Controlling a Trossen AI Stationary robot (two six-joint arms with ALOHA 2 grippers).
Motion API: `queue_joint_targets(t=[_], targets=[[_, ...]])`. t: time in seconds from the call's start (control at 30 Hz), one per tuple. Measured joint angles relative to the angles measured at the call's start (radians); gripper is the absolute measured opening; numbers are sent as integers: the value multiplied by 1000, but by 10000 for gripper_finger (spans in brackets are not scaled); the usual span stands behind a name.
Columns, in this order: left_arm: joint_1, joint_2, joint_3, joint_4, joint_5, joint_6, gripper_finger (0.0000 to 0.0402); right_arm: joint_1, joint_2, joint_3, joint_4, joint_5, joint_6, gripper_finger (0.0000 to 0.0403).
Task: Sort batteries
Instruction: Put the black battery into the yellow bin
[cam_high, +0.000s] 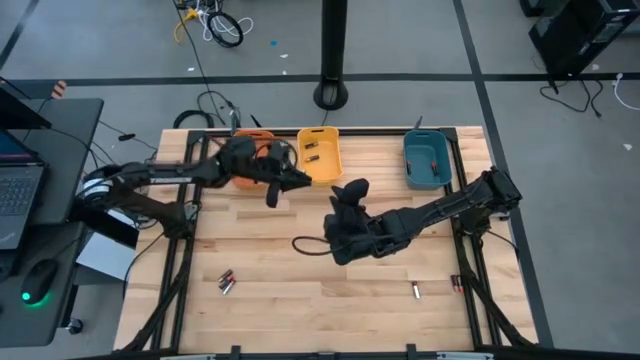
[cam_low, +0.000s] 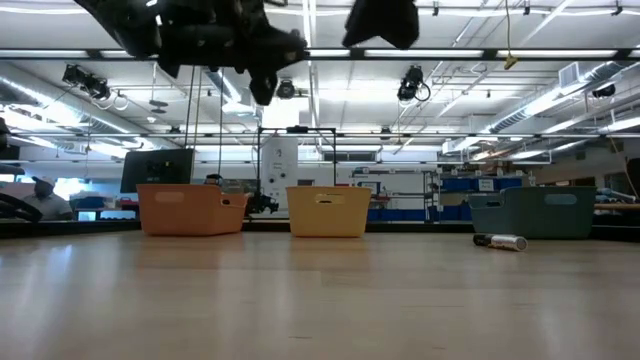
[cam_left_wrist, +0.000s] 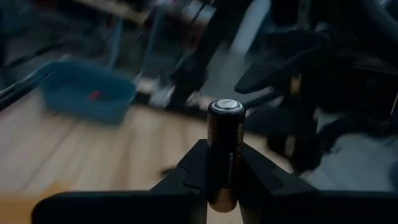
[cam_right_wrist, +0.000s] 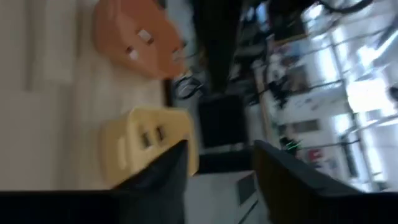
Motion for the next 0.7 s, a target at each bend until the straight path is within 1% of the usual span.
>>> queue_joint_targets(t=[0.07, 0.13, 0.17, 0.2, 0.27, 0.3, 0.4, 0.47, 0.57, 0.7], targets=[[32, -27, 46, -195, -26, 58, 56, -14, 0, 0, -91, -49, 115, 108], [62, -34, 109, -399, -93, 125, 56, -27, 0, -1, -164, -106, 211, 51], [78, -34, 142, -511, -131, 154, 56, -32, 0, -6, -185, -129, 243, 27], [94, -34, 169, -617, -174, 185, 56, -37, 0, -19, -187, -147, 266, 15], [126, -26, 211, -757, -257, 219, 56, -45, -1, -53, -188, -161, 299, 17], [145, -21, 223, -804, -281, 228, 56, -48, 0, -72, -186, -165, 316, 21], [207, -19, 223, -919, -292, 243, 56, -60, 0, -143, -136, -174, 350, 23], [239, -19, 222, -924, -294, 253, 56, -62, 0, -191, -105, -181, 369, 12], [262, -5, 224, -891, -295, 258, 56, -63, 0, -248, -36, -208, 388, 9], [266, 74, 281, -909, -283, 273, 56, -62, 0, -294, 6, -261, 438, 11]])
